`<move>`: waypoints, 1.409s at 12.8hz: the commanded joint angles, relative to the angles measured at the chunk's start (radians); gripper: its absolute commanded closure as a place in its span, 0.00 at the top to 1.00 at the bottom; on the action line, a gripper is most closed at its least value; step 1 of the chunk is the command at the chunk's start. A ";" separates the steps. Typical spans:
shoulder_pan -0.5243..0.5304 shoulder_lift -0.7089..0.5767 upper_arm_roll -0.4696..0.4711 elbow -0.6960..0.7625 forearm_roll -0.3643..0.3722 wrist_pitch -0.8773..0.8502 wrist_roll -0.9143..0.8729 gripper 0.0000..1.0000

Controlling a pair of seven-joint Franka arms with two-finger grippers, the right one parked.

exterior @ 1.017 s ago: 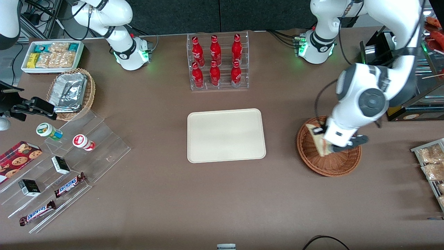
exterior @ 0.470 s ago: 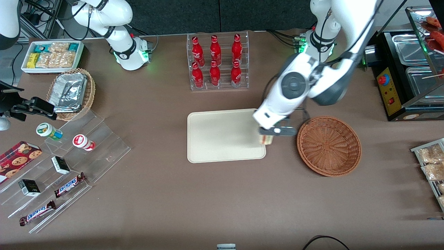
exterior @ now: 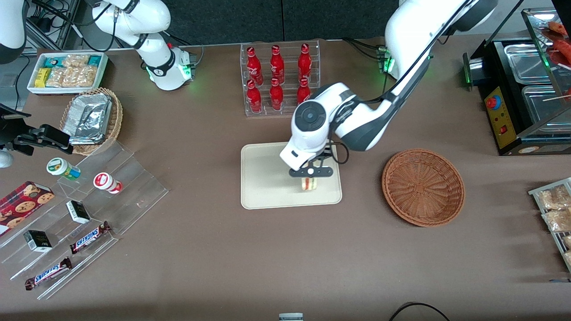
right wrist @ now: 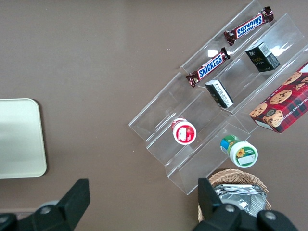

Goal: Place sandwich from basket to tray
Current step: 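Carry the sandwich with the left gripper over the cream tray and lower it, then open the left gripper to set the sandwich on the tray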

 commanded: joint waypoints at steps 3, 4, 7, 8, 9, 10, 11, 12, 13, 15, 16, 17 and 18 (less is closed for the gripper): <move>-0.071 0.133 0.002 0.140 0.087 0.013 -0.079 0.00; -0.080 0.151 0.002 0.146 0.098 0.022 -0.087 0.00; -0.103 0.194 0.002 0.145 0.135 0.082 -0.093 0.00; -0.107 0.208 0.004 0.143 0.158 0.096 -0.098 0.00; -0.111 0.219 0.006 0.140 0.178 0.108 -0.113 0.00; -0.119 0.231 0.006 0.140 0.201 0.111 -0.122 0.00; -0.130 0.242 0.007 0.140 0.215 0.112 -0.135 0.00; -0.134 0.250 0.007 0.142 0.225 0.112 -0.151 0.00; -0.134 0.251 0.007 0.142 0.233 0.112 -0.158 0.00; -0.133 0.254 0.007 0.142 0.233 0.113 -0.153 0.99; -0.133 0.254 0.007 0.142 0.233 0.119 -0.152 1.00; -0.130 0.254 0.007 0.145 0.232 0.121 -0.147 1.00; -0.124 0.251 0.007 0.147 0.232 0.121 -0.139 1.00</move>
